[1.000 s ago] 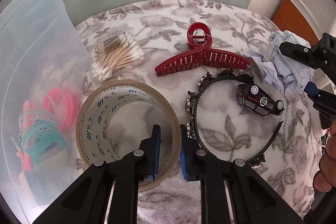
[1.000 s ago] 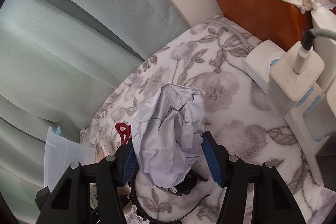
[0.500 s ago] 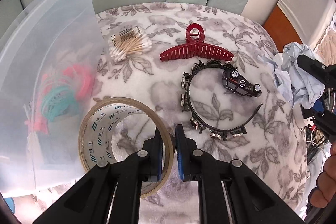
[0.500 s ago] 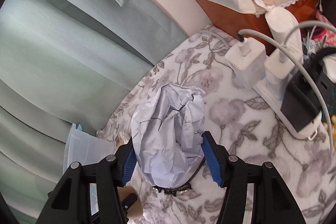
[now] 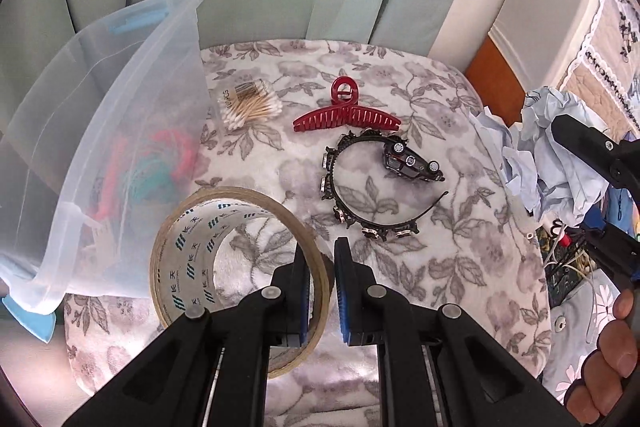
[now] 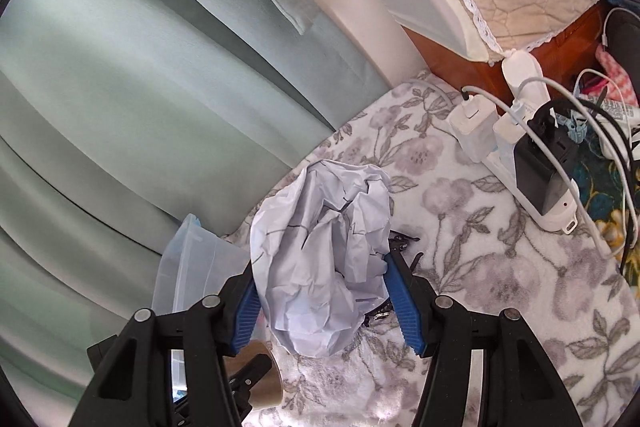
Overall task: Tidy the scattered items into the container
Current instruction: 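Carry the tape roll and crumpled paper over the clear box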
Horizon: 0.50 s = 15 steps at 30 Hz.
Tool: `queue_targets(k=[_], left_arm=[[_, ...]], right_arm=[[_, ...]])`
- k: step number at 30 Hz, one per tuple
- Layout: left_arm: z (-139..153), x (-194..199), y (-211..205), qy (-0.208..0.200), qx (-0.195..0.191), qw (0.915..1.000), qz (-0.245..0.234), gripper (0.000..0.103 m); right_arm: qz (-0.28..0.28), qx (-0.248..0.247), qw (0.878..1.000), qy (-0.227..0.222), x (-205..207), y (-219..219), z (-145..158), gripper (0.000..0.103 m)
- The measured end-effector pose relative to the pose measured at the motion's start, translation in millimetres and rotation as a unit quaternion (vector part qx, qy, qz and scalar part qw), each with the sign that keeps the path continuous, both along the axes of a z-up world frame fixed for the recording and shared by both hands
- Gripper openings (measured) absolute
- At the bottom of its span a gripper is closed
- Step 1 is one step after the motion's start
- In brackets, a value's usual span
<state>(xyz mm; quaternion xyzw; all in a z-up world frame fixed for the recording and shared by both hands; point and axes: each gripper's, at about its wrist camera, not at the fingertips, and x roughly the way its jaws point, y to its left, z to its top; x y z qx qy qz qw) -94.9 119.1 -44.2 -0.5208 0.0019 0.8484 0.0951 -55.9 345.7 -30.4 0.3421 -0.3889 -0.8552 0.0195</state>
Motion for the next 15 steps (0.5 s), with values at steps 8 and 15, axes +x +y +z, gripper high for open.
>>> queue_targets(k=[8,15], left_arm=[[36,10,-12,0.032,0.035,0.9987,0.015,0.012],[66,16,-37,0.075,0.066,0.9939,0.047,0.012]], right_arm=[[-0.033,0.007,0.999,0.040,24,5,31,0.061],[-0.033,0.024,0.996,0.082,36,-6,64,0.061]])
